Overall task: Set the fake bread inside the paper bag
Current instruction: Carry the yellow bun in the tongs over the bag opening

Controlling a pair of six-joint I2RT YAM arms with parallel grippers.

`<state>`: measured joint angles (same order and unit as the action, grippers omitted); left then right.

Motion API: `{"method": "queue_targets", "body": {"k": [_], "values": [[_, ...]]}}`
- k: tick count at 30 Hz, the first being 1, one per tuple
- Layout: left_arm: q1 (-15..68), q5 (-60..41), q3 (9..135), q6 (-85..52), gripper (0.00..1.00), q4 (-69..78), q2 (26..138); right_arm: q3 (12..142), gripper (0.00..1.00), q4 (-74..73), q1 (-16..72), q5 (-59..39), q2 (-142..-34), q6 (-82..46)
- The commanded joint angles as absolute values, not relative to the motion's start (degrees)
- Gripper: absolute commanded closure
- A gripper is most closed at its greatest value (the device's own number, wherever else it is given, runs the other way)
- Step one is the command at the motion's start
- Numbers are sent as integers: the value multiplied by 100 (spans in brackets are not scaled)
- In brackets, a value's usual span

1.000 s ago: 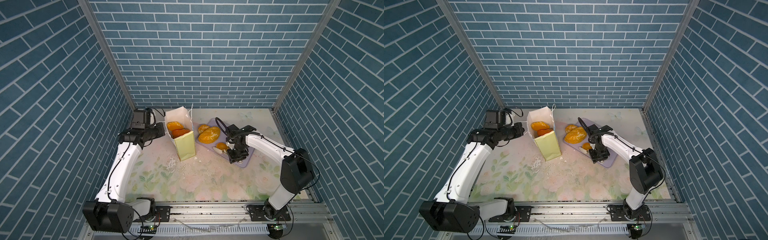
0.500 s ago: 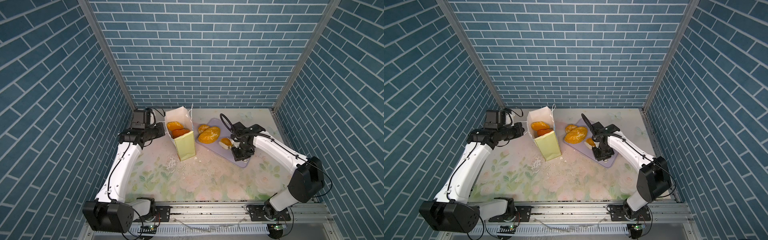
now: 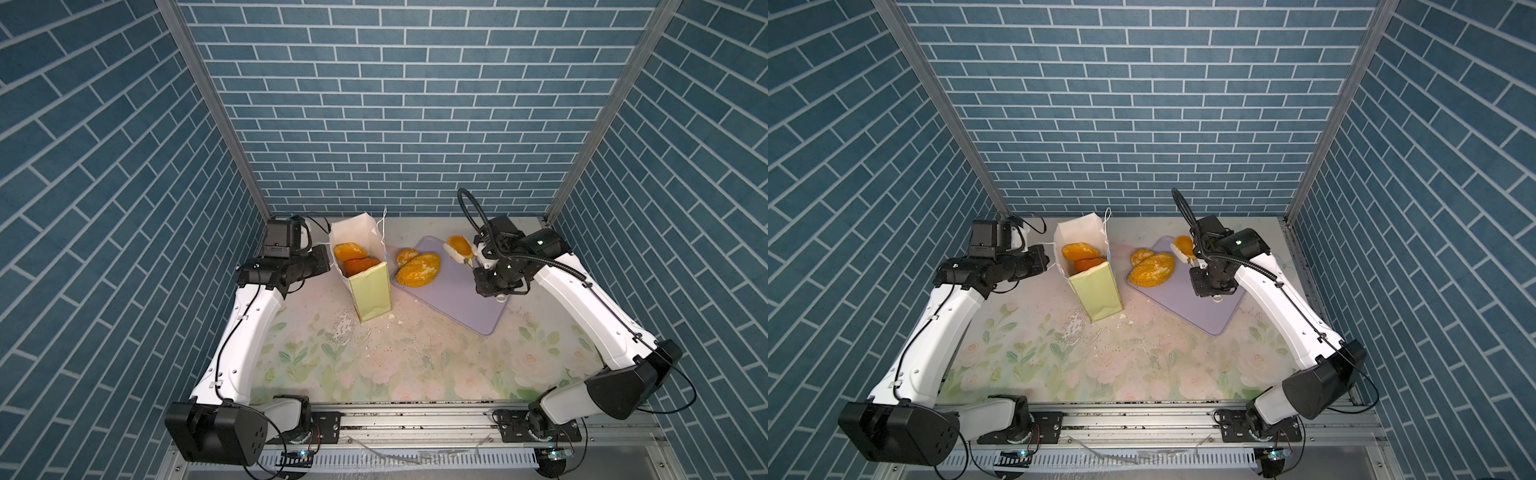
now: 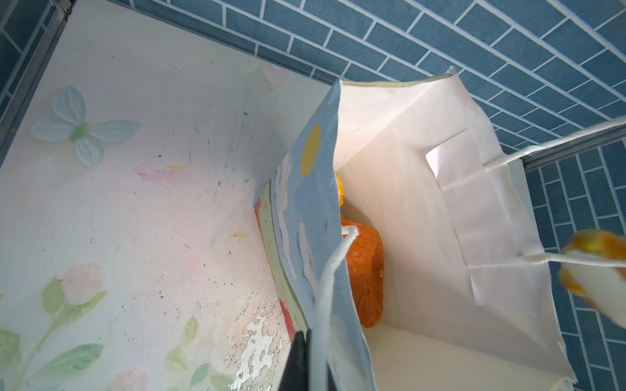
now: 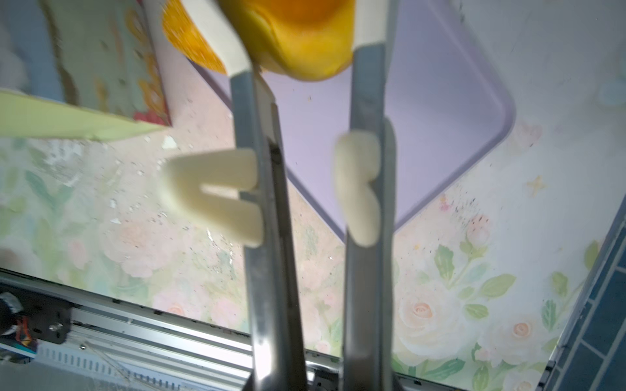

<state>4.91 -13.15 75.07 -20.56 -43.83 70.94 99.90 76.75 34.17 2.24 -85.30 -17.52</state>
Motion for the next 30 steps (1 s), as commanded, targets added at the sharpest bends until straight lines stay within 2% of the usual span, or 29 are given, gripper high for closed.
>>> {"method": "queue_targets", "body": {"k": [1, 12, 19, 25, 30], "values": [[514, -1362, 7478, -2039, 95, -4301, 7019, 11158, 77, 7872, 3694, 469, -8714, -1536], [517, -1424, 7544, -2029, 95, -4308, 7031, 15304, 75, 8088, 5179, 351, -11053, -700], [517, -1416, 7635, -2013, 95, -4392, 7086, 14722, 73, 7568, 5544, 132, -11370, -741], [518, -1396, 7657, -2024, 95, -4444, 7093, 14511, 70, 7693, 5643, 420, -11715, -733], [516, -1345, 7683, -2010, 95, -4508, 7080, 14526, 63, 7758, 5694, 558, -11911, -679]]}}
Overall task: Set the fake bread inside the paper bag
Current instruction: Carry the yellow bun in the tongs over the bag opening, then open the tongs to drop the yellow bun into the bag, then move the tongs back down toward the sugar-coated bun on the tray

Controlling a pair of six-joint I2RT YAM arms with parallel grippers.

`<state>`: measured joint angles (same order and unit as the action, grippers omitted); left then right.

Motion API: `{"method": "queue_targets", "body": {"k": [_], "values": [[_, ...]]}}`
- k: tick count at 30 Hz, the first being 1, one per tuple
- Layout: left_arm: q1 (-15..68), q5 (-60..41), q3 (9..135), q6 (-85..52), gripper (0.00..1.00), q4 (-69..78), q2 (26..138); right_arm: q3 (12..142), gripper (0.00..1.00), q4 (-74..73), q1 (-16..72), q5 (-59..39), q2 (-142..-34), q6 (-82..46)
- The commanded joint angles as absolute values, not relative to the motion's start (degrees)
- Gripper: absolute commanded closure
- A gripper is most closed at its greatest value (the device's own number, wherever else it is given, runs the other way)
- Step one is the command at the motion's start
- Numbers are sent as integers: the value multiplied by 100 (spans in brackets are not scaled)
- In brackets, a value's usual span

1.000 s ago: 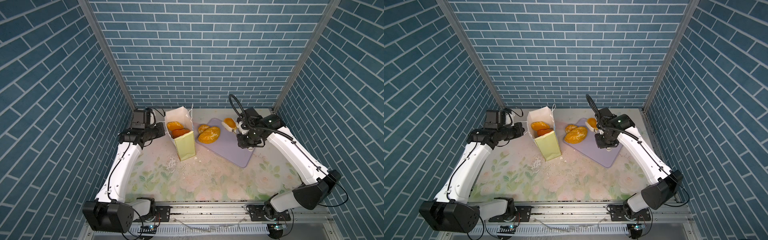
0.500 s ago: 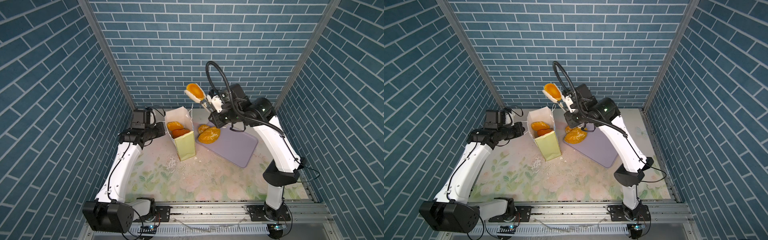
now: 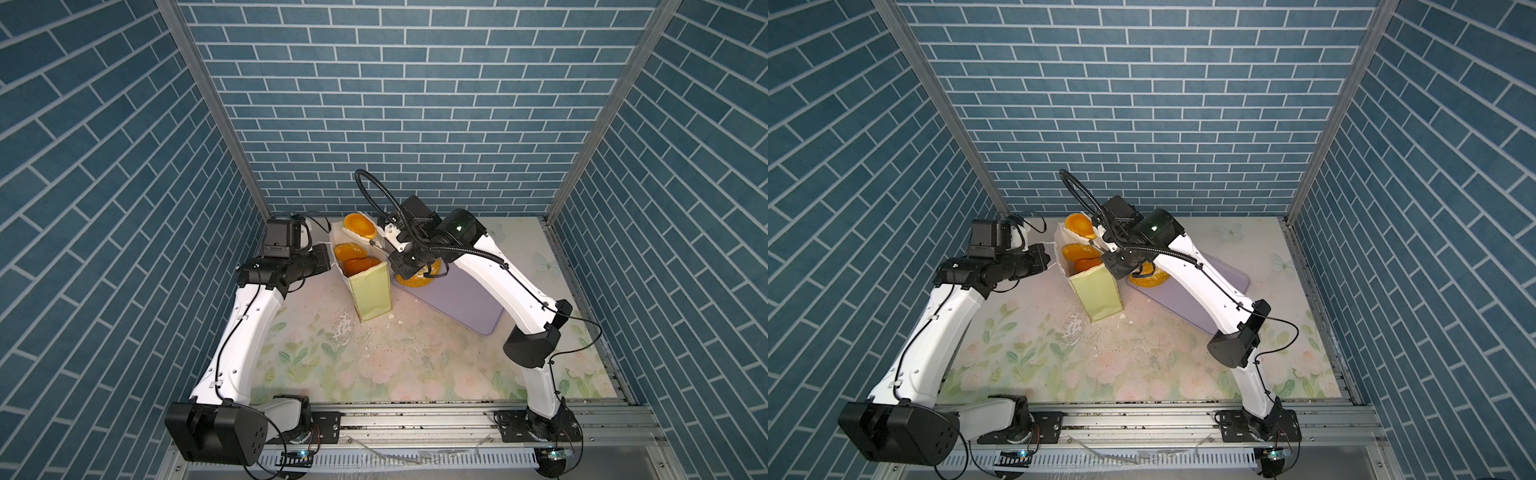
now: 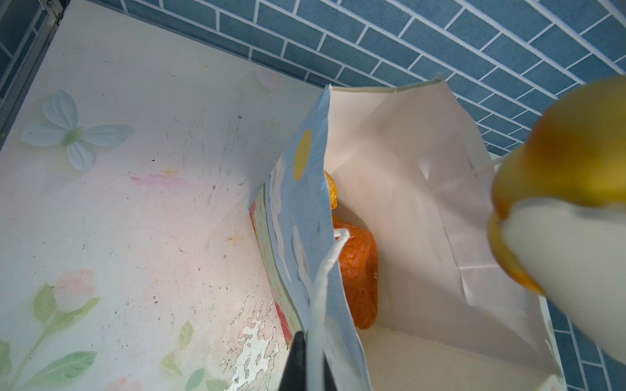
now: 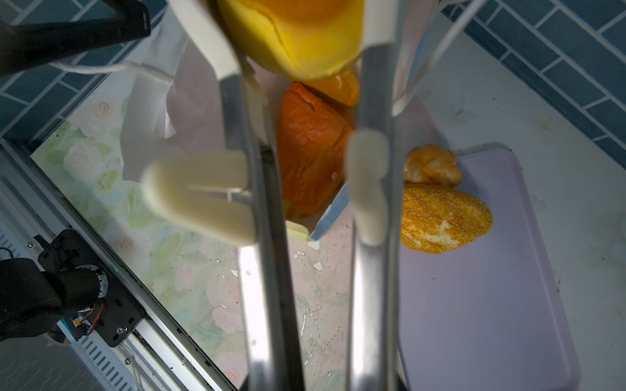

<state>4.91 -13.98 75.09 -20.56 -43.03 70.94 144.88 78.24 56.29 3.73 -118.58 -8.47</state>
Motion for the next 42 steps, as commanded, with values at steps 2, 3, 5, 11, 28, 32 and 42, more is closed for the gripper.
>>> {"method": "queue_targets", "body": {"k": [2, 3, 5, 11, 28, 32, 42], "values": [[516, -1336, 7703, -2003, 95, -4524, 7089, 14595, 58, 7802, 5695, 578, -11931, -669], [515, -1336, 7709, -2004, 95, -4529, 7085, 14620, 57, 7813, 5695, 587, -11933, -651], [516, -1335, 7725, -2006, 95, -4529, 7105, 14693, 53, 7822, 5695, 537, -11900, -636], [518, -1335, 7787, -2006, 95, -4543, 7133, 14868, 52, 7701, 5695, 551, -11605, -609], [513, -1345, 7689, -1997, 95, -4477, 7026, 12729, 52, 7465, 4818, 1362, -9321, -949], [515, -1362, 7690, -2002, 95, -4465, 7029, 11334, 52, 7128, 4383, 1274, -8514, -1080], [518, -1371, 7673, -1994, 95, -4457, 7067, 8611, 51, 6041, 4140, 1550, -8195, 284]]}}
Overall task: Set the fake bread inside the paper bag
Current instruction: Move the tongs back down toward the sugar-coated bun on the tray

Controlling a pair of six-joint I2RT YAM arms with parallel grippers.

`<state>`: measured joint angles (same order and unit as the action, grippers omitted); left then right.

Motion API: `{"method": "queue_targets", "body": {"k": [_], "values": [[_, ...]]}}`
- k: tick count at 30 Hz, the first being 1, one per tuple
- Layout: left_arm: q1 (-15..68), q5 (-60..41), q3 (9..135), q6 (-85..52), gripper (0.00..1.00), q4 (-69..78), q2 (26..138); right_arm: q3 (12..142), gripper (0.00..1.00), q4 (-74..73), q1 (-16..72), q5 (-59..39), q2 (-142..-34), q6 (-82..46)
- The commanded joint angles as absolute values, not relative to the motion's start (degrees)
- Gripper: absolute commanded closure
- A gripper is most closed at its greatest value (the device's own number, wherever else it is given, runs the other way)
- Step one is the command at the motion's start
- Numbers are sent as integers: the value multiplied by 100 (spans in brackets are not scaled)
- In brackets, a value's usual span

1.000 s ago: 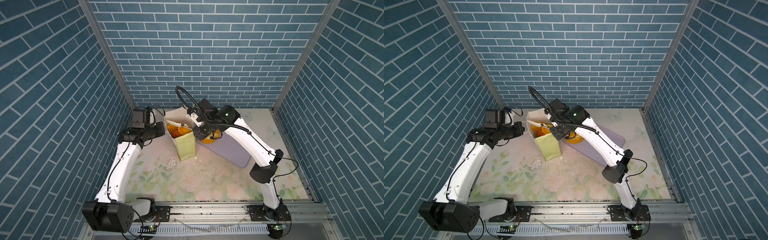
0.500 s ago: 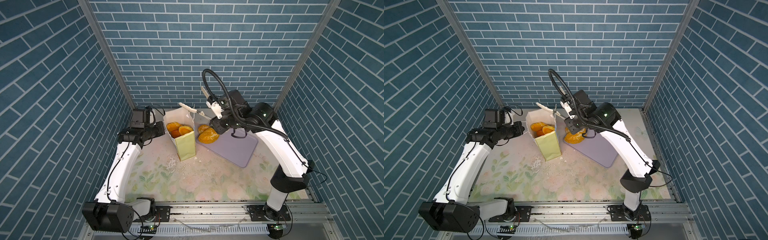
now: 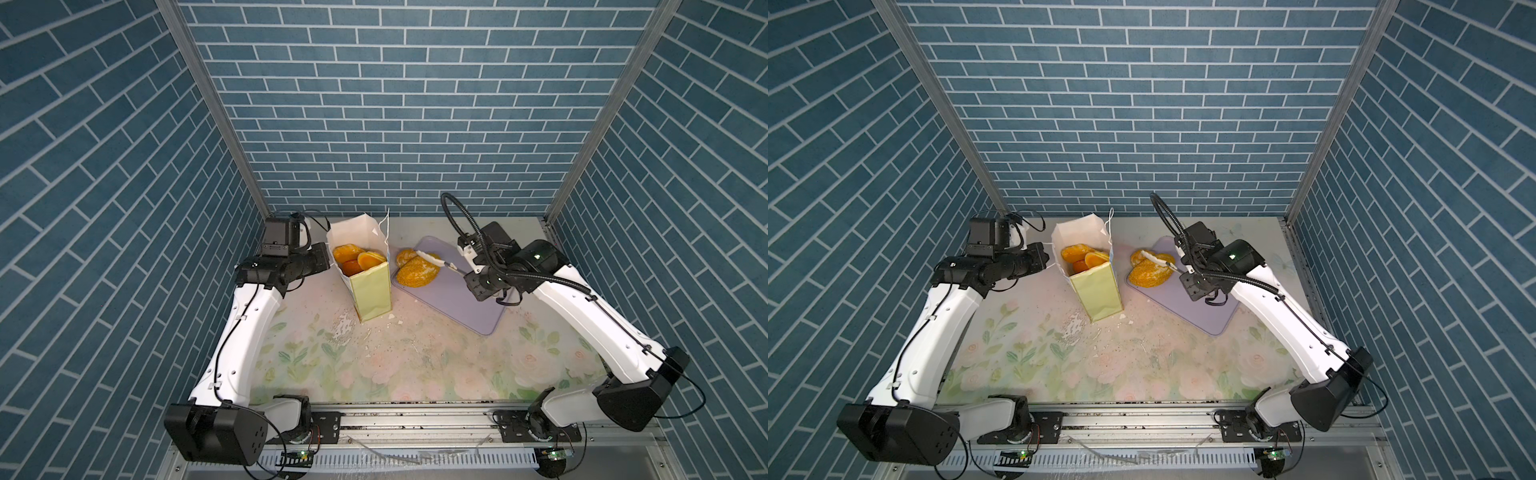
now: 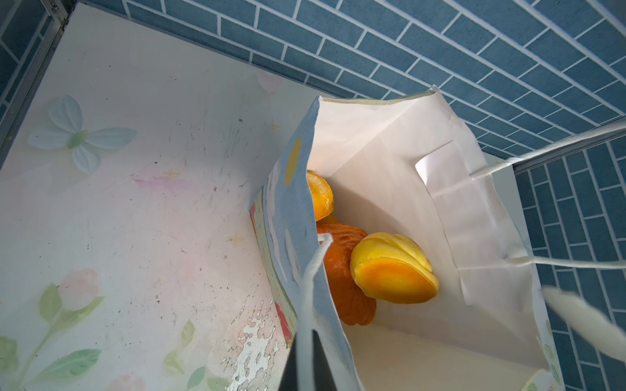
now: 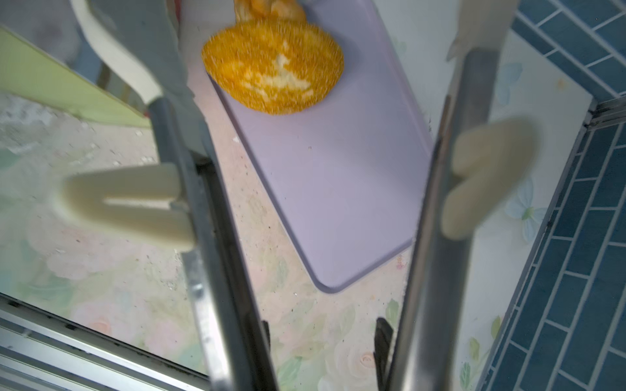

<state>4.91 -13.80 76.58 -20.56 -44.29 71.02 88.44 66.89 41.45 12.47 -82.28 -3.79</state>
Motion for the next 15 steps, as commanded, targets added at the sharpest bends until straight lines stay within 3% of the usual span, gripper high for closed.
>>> {"method": "queue_targets", "body": {"k": [1, 15], "values": [[513, -1358, 7680, -1988, 95, -4464, 7059, 8448, 50, 5873, 4140, 1666, -8219, 551], [510, -1292, 7537, -1980, 95, -4419, 7145, 7660, 48, 4614, 4166, 2181, -8894, 3190]]}}
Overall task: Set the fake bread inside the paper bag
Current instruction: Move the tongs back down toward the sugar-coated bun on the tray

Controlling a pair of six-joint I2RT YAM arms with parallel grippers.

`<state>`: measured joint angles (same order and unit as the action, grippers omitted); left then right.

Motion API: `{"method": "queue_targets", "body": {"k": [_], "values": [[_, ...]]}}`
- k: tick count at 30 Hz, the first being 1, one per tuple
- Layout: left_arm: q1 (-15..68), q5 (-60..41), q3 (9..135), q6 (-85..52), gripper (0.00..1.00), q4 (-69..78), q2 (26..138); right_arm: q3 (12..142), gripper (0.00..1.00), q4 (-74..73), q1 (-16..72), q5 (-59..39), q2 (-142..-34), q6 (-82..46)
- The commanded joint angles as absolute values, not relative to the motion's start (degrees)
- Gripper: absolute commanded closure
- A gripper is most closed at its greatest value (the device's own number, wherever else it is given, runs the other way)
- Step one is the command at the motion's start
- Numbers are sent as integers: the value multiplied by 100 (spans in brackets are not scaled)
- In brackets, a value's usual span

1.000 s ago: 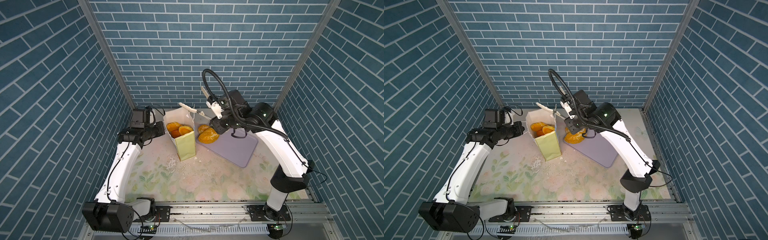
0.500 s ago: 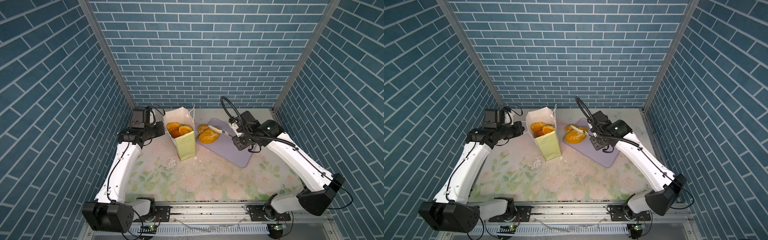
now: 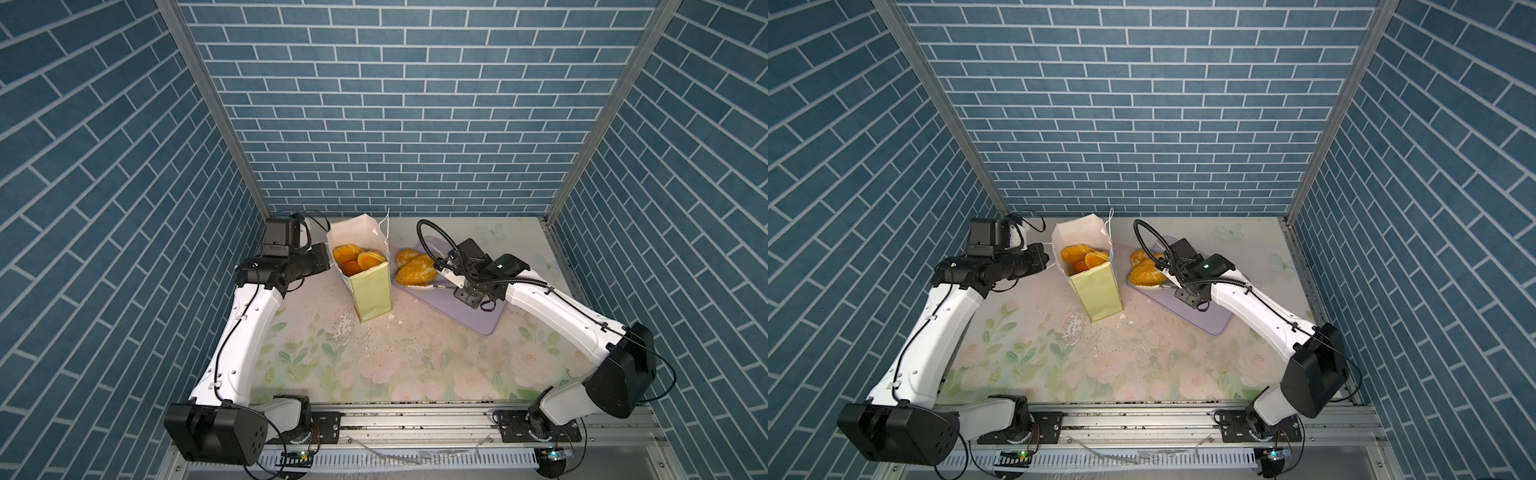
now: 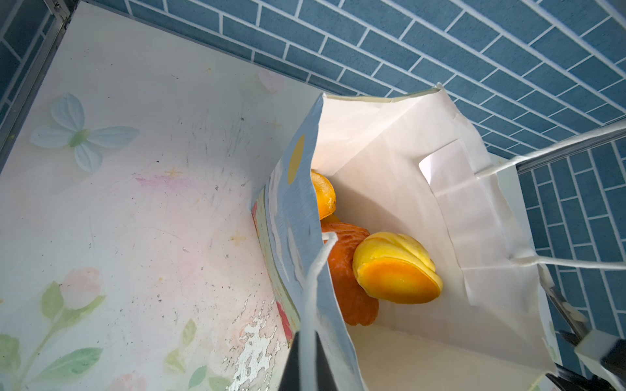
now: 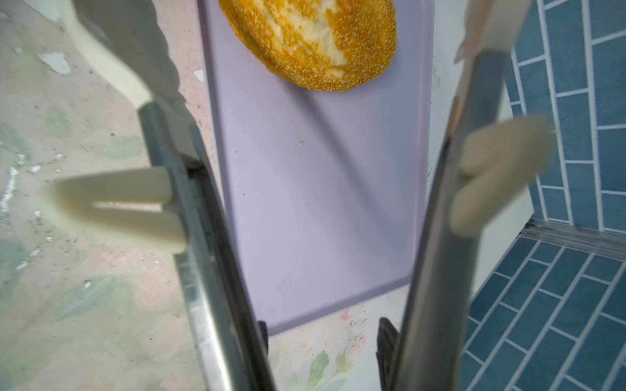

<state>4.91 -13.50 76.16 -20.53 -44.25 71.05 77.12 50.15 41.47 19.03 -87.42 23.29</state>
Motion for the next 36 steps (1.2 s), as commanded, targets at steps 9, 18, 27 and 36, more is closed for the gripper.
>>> {"method": "queue_targets", "body": {"k": [9, 18, 27, 36], "values": [[510, -1275, 7505, -1927, 95, -4404, 7190, 7935, 47, 4250, 4062, 2200, -9696, 3626], [501, -1240, 7459, -1859, 95, -4444, 7177, 8178, 50, 4052, 3824, 2212, -9953, 3568], [501, -1264, 7464, -1898, 95, -4421, 7216, 8119, 52, 4074, 3655, 2315, -9893, 3665], [501, -1230, 7519, -1889, 95, -4526, 7155, 8206, 52, 3998, 3606, 2548, -9946, 3860]]}}
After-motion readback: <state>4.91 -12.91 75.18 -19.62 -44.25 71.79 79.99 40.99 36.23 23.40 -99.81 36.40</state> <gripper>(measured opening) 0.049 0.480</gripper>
